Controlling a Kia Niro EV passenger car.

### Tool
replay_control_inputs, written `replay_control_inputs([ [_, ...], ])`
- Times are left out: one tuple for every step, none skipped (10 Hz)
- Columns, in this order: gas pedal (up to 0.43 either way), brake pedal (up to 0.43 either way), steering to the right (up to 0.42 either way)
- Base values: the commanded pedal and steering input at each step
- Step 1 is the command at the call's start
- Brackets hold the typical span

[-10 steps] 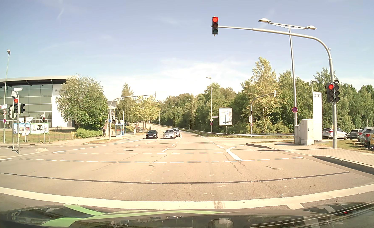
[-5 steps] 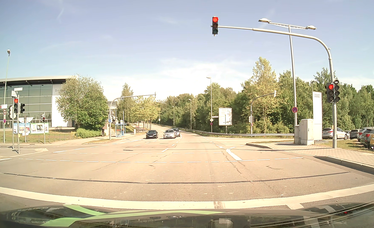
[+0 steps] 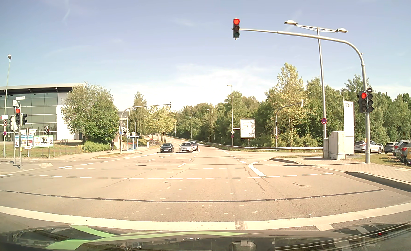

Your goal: Follow the waypoints while adhering to traffic rules and regulations

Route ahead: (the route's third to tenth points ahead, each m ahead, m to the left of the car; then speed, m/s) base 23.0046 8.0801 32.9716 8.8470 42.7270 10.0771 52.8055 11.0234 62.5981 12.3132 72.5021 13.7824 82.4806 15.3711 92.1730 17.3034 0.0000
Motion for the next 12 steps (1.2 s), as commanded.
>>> replay_control_inputs([
  [0.0,0.22,-0.005],
  [0.0,0.22,-0.005],
  [0.0,0.22,-0.005],
  [0.0,0.22,-0.005],
  [0.0,0.22,-0.005],
  [0.0,0.22,-0.005],
  [0.0,0.226,-0.005],
  [0.0,0.22,-0.005],
  [0.0,0.226,-0.005],
  [0.0,0.22,-0.005],
  [0.0,0.22,-0.005],
  [0.0,0.226,-0.005],
])
